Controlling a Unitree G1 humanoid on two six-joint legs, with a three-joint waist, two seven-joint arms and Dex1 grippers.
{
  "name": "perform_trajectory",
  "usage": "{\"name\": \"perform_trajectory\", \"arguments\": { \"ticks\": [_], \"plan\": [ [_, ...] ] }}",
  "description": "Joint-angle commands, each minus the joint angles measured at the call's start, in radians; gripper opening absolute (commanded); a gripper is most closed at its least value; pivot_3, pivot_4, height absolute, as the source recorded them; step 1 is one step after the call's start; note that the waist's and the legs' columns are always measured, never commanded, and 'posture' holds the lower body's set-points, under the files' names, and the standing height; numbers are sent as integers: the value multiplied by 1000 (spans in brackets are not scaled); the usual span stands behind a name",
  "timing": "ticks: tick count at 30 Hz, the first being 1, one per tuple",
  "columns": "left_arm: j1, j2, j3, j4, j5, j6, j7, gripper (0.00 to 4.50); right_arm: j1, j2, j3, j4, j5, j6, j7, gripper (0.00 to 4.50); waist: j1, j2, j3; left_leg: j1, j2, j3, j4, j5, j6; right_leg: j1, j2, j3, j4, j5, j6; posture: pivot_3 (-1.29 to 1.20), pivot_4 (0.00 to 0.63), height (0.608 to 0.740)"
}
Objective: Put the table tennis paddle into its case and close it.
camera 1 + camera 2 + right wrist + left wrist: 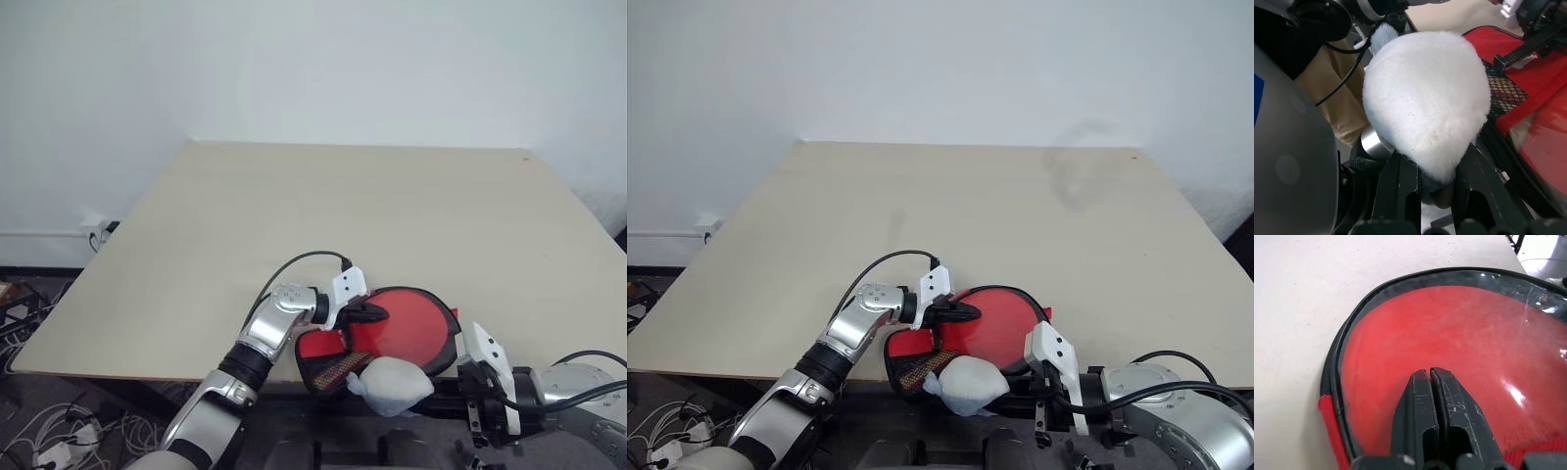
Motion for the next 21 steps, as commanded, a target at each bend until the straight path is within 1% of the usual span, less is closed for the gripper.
{"name": "perform_trajectory", "arguments": {
  "ticks": [1, 2, 3, 5, 6, 7, 9, 11, 16, 18, 21],
  "plan": [
    [18, 15, -23, 20, 26, 25, 1, 0, -11, -9, -21, -15, 49, 9, 7, 1868, 0, 0, 0, 0, 0, 0, 0, 0, 0, 0, 0, 0, 0, 0, 0, 0, 0, 740],
    [18, 14, -24, 20, 26, 25, 2, 0, -10, -11, -25, -15, 50, 11, 7, 2106, 0, 0, 0, 0, 0, 0, 0, 0, 0, 0, 0, 0, 0, 0, 0, 0, 0, 740],
    [18, 13, -24, 20, 26, 25, 3, 0, -9, -14, -30, -14, 53, 14, 6, 2440, 0, 0, 0, 0, 0, 0, 0, 0, 0, 0, 0, 0, 0, 0, 0, 0, 0, 740],
    [18, 11, -24, 22, 25, 25, 3, 0, -18, -17, -39, -15, 65, 25, 1, 2882, 0, 0, 0, 0, 0, 0, 0, 0, 0, 0, 0, 0, 0, 0, 0, 0, 0, 740],
    [17, 11, -24, 23, 25, 24, 3, 0, -22, -18, -42, -16, 69, 30, -2, 3216, 0, 0, 0, 0, 0, 0, 0, 0, 0, 0, 0, 0, 0, 0, 0, 0, 0, 740],
    [16, 10, -24, 24, 24, 24, 4, 0, -29, -19, -46, -17, 76, 37, -7, 3429, 0, 0, 0, 0, 0, 0, 0, 0, 0, 0, 0, 0, 0, 0, 0, 0, 0, 740],
    [14, 6, -25, 29, 25, 21, 6, 0, -46, -23, -55, -19, 87, 49, -18, 4065, 0, 0, 0, 1, 1, 1, 0, 0, 0, 0, 0, 0, 0, 0, 0, 0, 0, 740],
    [11, 2, -26, 35, 25, 18, 8, 0, -61, -28, -63, -18, 96, 58, -30, 4451, 0, 0, 0, 1, 1, 1, 1, 0, -1, 1, 0, 0, 0, 0, 0, 0, 0, 740],
    [0, -12, -26, 55, 27, 7, 13, 0, -103, -44, -97, 7, 85, 68, -63, 4451, 1, 0, 0, 1, 0, 1, 1, -1, -2, 1, 0, 0, -1, 0, 0, 0, 0, 740],
    [-6, -20, -25, 68, 28, 0, 15, 0, -130, -39, -124, 57, 70, 68, -90, 4451, 1, 0, 0, 0, 0, 1, 1, -1, -2, 1, 0, 0, -1, 0, 0, 0, 0, 740],
    [-13, -32, -24, 85, 28, -10, 18, 0, -181, -21, -139, 184, 17, 85, -169, 4451, 2, -1, 0, 0, 0, 2, 2, -2, -3, 1, -1, 0, -1, 0, 0, 0, 0, 740]
  ]
}}
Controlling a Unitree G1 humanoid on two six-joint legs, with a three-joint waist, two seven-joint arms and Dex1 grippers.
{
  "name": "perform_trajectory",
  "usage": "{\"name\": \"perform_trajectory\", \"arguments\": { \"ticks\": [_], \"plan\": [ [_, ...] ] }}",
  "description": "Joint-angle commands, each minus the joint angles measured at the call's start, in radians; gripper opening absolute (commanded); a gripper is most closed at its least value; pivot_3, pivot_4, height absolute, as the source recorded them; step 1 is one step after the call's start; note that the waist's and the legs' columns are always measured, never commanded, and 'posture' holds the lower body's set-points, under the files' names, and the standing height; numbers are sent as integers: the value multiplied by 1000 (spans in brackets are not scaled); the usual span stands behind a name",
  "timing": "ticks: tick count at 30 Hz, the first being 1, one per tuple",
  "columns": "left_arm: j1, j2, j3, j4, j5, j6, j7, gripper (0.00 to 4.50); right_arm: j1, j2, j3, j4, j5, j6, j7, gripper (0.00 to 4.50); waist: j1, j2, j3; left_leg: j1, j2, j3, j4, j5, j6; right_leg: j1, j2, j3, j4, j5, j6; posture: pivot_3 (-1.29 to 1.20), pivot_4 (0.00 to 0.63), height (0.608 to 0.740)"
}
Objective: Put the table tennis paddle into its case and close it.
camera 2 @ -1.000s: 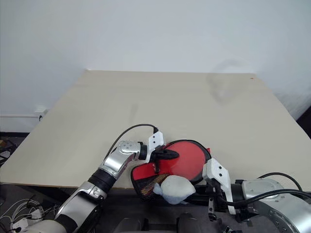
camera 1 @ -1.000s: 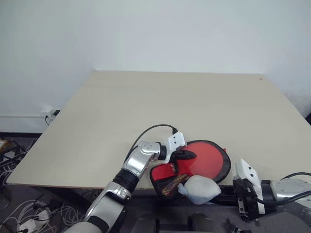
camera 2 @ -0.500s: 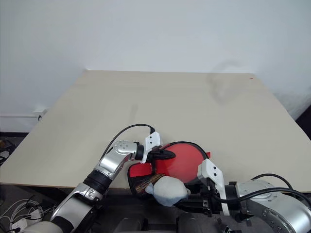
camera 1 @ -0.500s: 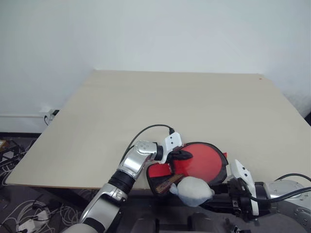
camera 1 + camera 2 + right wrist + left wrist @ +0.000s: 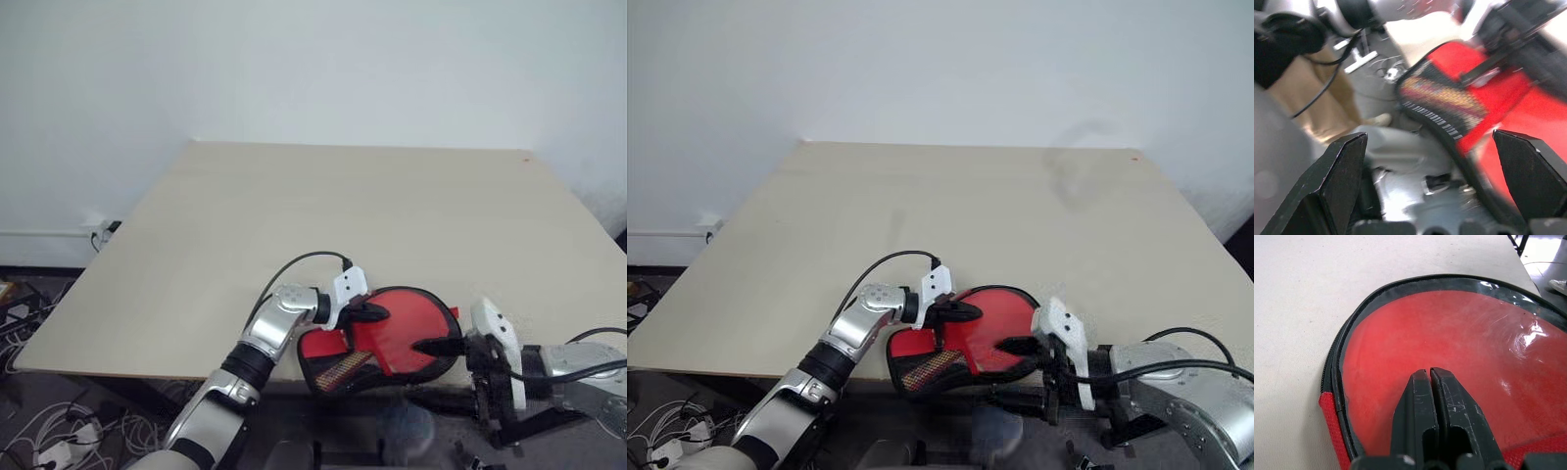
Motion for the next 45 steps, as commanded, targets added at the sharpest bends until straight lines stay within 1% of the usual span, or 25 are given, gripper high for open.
{"name": "perform_trajectory", "arguments": {
  "ticks": [1, 3, 9, 13, 17, 23, 27, 32, 40, 45],
  "plan": [
    [-4, -10, -23, 49, 27, 1, 8, 0, -66, 21, -48, 145, -57, 24, -103, 4451, 1, 0, 0, 0, 0, 0, 0, 0, 0, 0, 0, 0, 0, 0, 0, 0, 0, 740],
    [-8, -17, -22, 60, 28, -5, 9, 0, -93, 41, -56, 218, -79, 38, -147, 4451, 1, 0, 0, 0, 0, 1, 1, 0, 0, 0, -1, 0, 0, 0, 0, 0, 0, 740],
    [-16, -30, -17, 82, 28, -19, 13, 0, -151, 95, -100, 364, -65, 148, -232, 4451, 1, 1, -1, -1, -1, 1, 0, 2, 4, 0, 0, 0, 0, 0, 0, 0, 0, 740],
    [-23, -34, -13, 95, 29, -28, 16, 0, -159, 98, -108, 408, -61, 212, -244, 4451, 3, 2, -1, -2, -1, 0, 0, 2, 4, 0, 0, 1, 0, 0, 0, 0, 0, 740],
    [-32, -38, -11, 108, 29, -37, 20, 0, -169, 123, -139, 443, -20, 278, -240, 4451, 2, 2, -1, -1, -1, 1, 0, 2, 4, 0, 0, 1, 0, 0, 0, 0, 0, 740],
    [-45, -46, 7, 132, 24, -56, 34, 0, -182, 175, -158, 455, 7, 330, -245, 4451, 2, 2, -1, -1, -1, 1, 1, 3, 5, 1, 0, 1, 1, 0, 0, 0, 0, 740],
    [-70, -60, 56, 146, -14, -52, 37, 0, -184, 197, -165, 459, 6, 346, -250, 4451, 1, 2, -1, -1, -1, 1, 1, 3, 5, 1, 0, 1, 1, 0, 0, 0, 0, 740],
    [-95, -74, 101, 166, -37, -61, 39, 0, -185, 206, -156, 453, -3, 349, -248, 4451, 1, 2, -1, -2, -1, 1, 1, 3, 5, 1, 0, 1, 1, 0, 0, 0, 0, 740],
    [-134, -99, 182, 127, -114, -39, 32, 0, -199, 212, -150, 460, -10, 347, -247, 4451, -1, 2, 0, -3, -1, 1, 1, 3, 5, -2, 0, 1, 1, 0, 0, 0, 0, 740],
    [-145, -101, 199, 106, -129, -30, 35, 0, -203, 217, -147, 461, -12, 347, -247, 4451, -1, 2, 0, -6, -1, 1, -2, 2, 6, -5, 0, 1, 1, 2, 3, 0, 0, 740]
  ]
}}
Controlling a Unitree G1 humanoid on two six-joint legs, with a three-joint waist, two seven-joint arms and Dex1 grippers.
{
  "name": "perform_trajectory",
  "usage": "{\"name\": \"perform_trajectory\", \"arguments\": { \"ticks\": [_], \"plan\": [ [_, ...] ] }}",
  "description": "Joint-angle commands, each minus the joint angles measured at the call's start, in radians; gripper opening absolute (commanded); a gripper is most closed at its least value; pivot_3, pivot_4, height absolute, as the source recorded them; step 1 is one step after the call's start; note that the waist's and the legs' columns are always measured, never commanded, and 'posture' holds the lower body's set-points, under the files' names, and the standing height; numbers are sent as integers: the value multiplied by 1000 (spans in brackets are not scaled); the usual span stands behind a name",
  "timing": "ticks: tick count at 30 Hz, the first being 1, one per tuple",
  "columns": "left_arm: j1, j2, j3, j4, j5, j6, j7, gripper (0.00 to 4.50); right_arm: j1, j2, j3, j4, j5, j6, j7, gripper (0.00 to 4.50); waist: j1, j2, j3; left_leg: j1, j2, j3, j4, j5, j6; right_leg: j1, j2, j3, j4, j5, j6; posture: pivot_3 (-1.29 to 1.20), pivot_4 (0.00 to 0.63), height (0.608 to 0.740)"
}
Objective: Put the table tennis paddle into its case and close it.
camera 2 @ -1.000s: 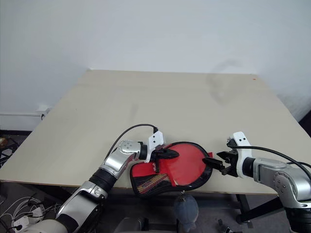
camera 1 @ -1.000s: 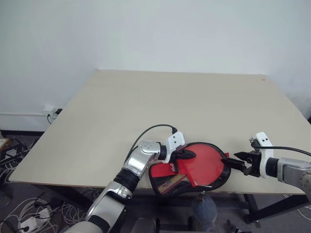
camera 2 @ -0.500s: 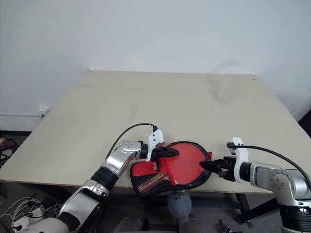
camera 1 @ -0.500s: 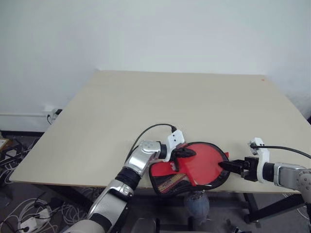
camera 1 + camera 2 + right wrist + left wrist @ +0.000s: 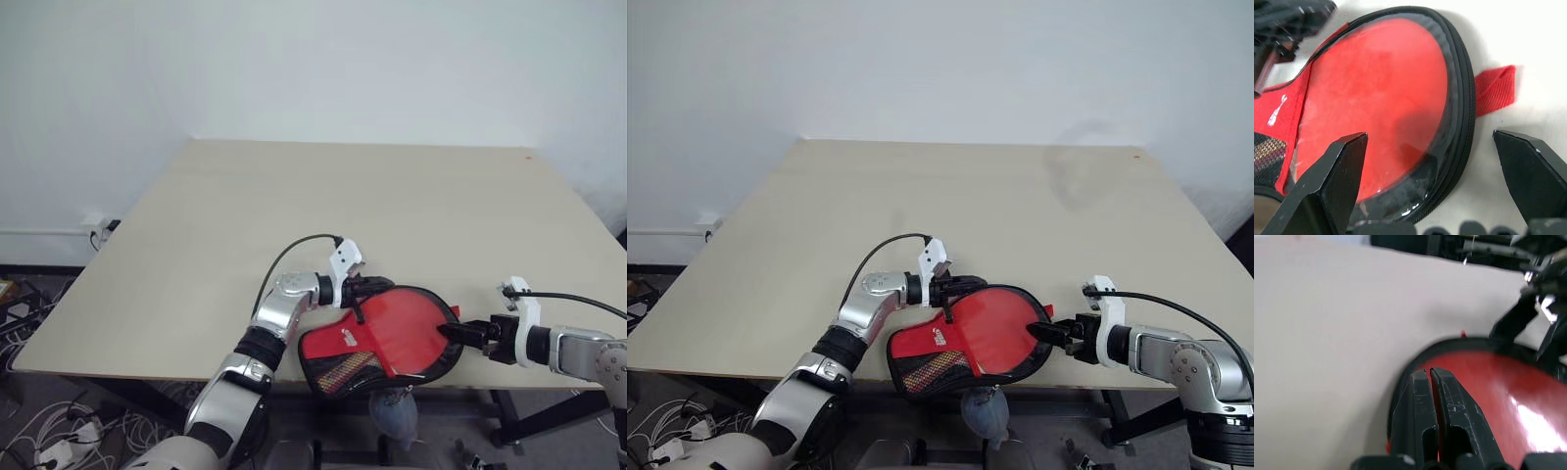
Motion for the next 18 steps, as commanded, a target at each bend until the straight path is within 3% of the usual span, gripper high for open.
{"name": "perform_trajectory", "arguments": {
  "ticks": [1, 3, 6, 18],
  "plan": [
    [-31, -3, 23, -48, -27, 4, -2, 0, -22, 8, -13, -8, 7, -4, 1, 4451, 0, 0, 0, 0, 0, 0, 0, 0, 0, 0, 0, 0, 0, 0, 0, 0, 0, 740],
    [-30, -1, 21, -52, -29, 5, -1, 0, -22, 11, -12, -11, 8, -3, 1, 4451, 0, 0, 0, 0, 0, 0, -1, 0, 0, -1, 0, 0, 0, 0, 0, 0, 0, 740],
    [-29, 1, 20, -53, -30, 5, 1, 0, -22, 15, -12, -14, 9, -2, 0, 3894, 0, 0, 0, 0, 0, 0, -1, 0, 0, -1, 0, 0, 0, 0, 0, 0, 0, 740],
    [-29, 1, 22, -50, -33, 5, 6, 0, -32, 24, -14, -17, 6, -4, 8, 678, -2, 0, 0, 0, 0, 1, -3, 0, 0, -2, 1, 1, 1, 0, 0, 0, 0, 740]
  ]
}}
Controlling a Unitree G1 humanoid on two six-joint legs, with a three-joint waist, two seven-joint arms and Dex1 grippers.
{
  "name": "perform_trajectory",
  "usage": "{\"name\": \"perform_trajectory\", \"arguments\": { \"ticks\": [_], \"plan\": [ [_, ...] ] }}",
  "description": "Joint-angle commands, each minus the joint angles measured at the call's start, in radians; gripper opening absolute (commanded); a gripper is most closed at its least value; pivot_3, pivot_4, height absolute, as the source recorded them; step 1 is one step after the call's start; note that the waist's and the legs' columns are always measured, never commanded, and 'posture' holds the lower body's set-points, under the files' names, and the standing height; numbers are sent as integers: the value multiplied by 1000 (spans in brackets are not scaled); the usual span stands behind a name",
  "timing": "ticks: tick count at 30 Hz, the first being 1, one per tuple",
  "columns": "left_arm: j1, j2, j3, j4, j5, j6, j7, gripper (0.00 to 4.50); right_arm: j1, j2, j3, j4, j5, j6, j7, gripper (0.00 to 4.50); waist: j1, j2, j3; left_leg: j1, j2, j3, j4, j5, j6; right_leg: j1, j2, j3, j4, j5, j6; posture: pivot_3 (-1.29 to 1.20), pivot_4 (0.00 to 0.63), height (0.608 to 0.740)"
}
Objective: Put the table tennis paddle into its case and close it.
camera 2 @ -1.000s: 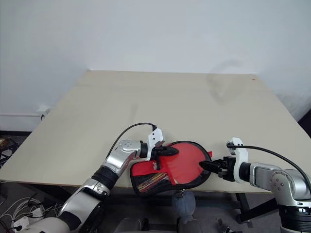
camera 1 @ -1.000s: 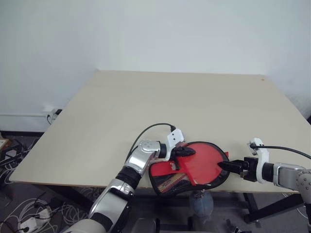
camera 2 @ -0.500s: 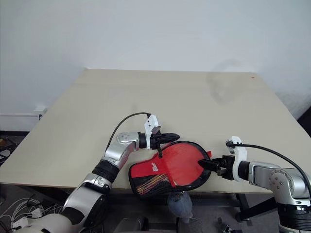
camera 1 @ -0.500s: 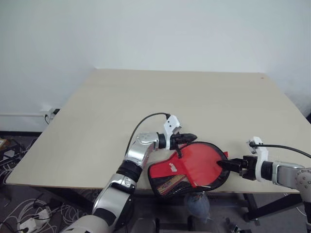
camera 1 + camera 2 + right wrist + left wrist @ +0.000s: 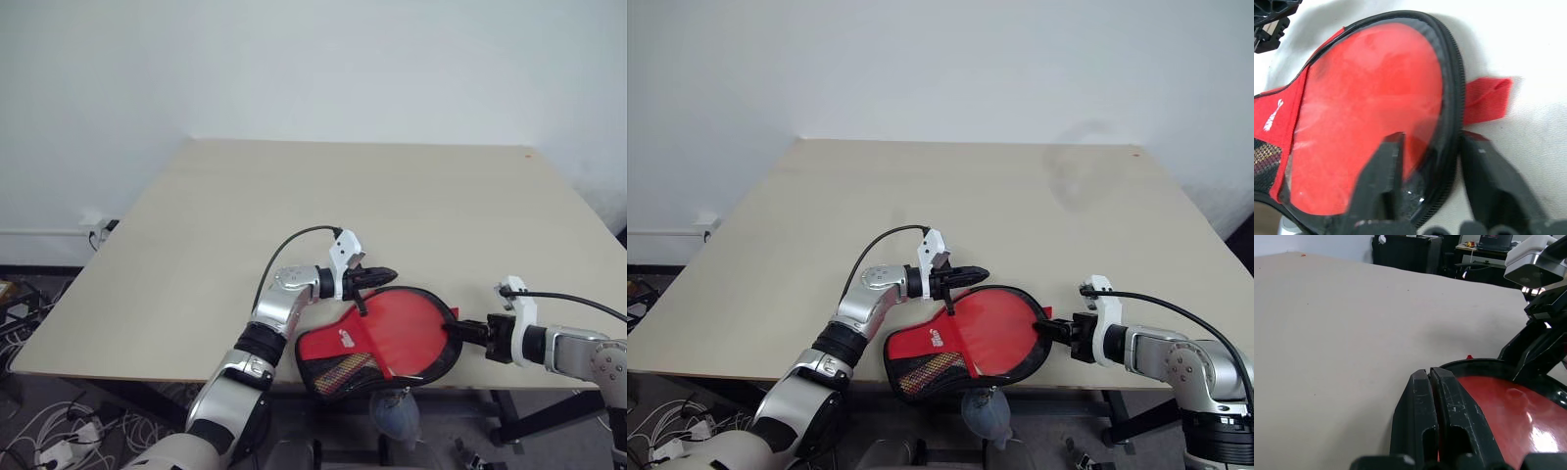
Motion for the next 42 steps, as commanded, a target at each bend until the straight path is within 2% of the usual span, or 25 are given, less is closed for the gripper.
{"name": "perform_trajectory", "arguments": {
  "ticks": [1, 3, 15, 28, 42],
  "plan": [
    [-24, 0, 17, -41, -15, -7, 3, 0, -28, 2, -17, -17, 19, -5, 13, 440, 0, 0, 0, 0, 0, 0, 0, 0, 0, 0, 0, 0, 0, 0, 0, 0, 0, 740],
    [-23, 0, 17, -41, -16, -6, 3, 0, -38, 3, -24, -27, 22, -9, 13, 66, 0, 0, 0, 0, 0, 0, 0, 0, 0, 0, 0, 0, 0, 0, 0, 0, 0, 740],
    [-21, -2, 20, -42, -19, -2, 3, 0, -206, -3, -73, -17, 2, -37, -50, 66, 1, 1, 0, 0, 0, 1, 0, 0, 0, 0, 0, 1, 0, 0, 0, 0, 0, 740],
    [-19, -13, 21, -44, -12, -2, 4, 0, -470, 57, -14, 294, -188, -211, -148, 66, 1, 2, 0, -1, -1, 2, 1, 1, 1, -1, 0, 3, 0, 1, -1, 0, 0, 740],
    [-7, -10, 19, -59, -12, 1, 6, 0, -470, 94, 61, 461, -319, -297, -127, 66, -2, 4, -1, -1, -1, 3, -2, 1, 1, -4, 1, 5, 1, 1, -1, 0, 0, 740]
  ]
}}
